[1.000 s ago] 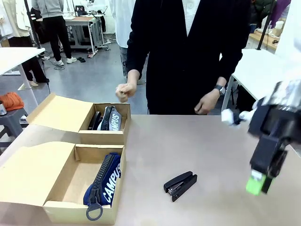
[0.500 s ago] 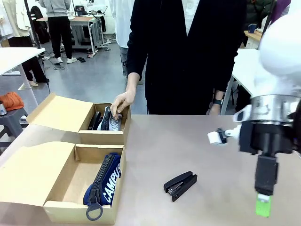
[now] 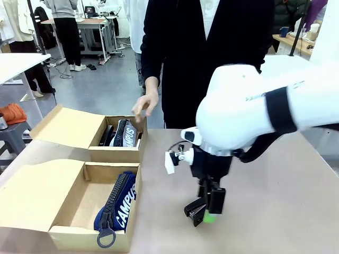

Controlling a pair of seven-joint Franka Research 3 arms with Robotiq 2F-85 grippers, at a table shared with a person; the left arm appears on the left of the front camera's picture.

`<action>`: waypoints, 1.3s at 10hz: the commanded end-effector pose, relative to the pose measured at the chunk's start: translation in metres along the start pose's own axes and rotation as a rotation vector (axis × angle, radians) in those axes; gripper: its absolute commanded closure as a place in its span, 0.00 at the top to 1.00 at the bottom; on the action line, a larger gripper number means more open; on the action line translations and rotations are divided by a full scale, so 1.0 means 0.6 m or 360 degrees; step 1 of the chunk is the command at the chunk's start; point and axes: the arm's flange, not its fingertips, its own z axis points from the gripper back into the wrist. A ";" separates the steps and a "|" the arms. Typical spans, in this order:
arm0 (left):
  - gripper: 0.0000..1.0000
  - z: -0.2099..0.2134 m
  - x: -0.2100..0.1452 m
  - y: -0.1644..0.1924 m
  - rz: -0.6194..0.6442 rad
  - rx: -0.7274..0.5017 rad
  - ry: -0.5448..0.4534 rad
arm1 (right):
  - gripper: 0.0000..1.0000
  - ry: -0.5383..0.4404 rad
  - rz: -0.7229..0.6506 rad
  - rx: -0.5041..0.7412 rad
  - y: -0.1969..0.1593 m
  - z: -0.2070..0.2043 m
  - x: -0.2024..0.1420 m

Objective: Place items inside the box.
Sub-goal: Pick up a Pencil pouch or Stapler and place it inside the Mailer Box closest to the robot.

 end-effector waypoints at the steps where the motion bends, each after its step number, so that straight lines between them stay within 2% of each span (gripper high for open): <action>1: 1.00 0.003 -0.002 -0.001 -0.0026 -0.0023 0.0003 | 1.00 -0.0120 0.0194 0.0271 -0.029 0.005 -0.029; 2: 1.00 0.003 -0.002 -0.001 -0.0026 -0.0023 0.0003 | 1.00 0.0000 0.0000 0.0000 0.000 0.000 0.000; 3: 1.00 0.003 -0.002 -0.001 -0.0026 -0.0023 0.0003 | 1.00 -0.0063 0.0131 0.0023 -0.018 -0.010 0.000; 4: 1.00 0.003 -0.002 -0.001 -0.0026 -0.0023 0.0003 | 1.00 -0.0185 0.0703 -0.0148 -0.013 -0.024 0.013; 6: 1.00 0.003 -0.002 -0.001 -0.0026 -0.0023 0.0003 | 1.00 -0.0016 0.0633 -0.0248 -0.028 -0.049 0.012; 7: 1.00 0.003 -0.002 -0.001 -0.0026 -0.0023 0.0003 | 1.00 -0.0018 0.0640 -0.0300 -0.040 -0.058 0.004; 9: 1.00 0.003 -0.002 -0.001 -0.0026 -0.0023 0.0003 | 1.00 0.0042 0.0594 -0.0242 -0.044 -0.075 -0.006; 11: 1.00 0.003 -0.002 -0.001 -0.0026 -0.0023 0.0003 | 1.00 0.0165 0.0574 -0.0319 -0.054 -0.095 -0.015; 13: 1.00 0.003 -0.002 -0.001 -0.0026 -0.0023 0.0003 | 1.00 0.0200 0.0587 -0.0260 -0.059 -0.114 -0.023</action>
